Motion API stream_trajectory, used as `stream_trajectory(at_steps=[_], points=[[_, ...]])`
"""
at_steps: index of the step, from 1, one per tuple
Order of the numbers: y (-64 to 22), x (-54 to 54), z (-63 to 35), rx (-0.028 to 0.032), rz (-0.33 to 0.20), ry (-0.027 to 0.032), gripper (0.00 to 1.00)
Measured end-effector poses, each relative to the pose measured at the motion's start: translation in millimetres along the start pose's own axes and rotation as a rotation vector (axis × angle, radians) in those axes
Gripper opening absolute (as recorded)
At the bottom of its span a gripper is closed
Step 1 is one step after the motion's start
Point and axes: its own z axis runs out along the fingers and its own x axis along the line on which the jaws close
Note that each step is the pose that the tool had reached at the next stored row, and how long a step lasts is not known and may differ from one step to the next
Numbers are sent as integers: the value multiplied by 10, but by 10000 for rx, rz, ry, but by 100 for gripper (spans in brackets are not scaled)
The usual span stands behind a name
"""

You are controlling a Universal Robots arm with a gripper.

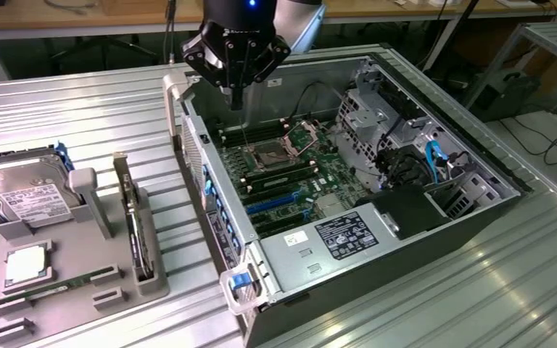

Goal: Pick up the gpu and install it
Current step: 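Reach for the gpu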

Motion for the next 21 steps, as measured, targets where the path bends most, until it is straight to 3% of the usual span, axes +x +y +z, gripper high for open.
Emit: stream_trajectory(at_steps=[21], points=[[-12, 164, -4, 0, 0, 0, 11]])
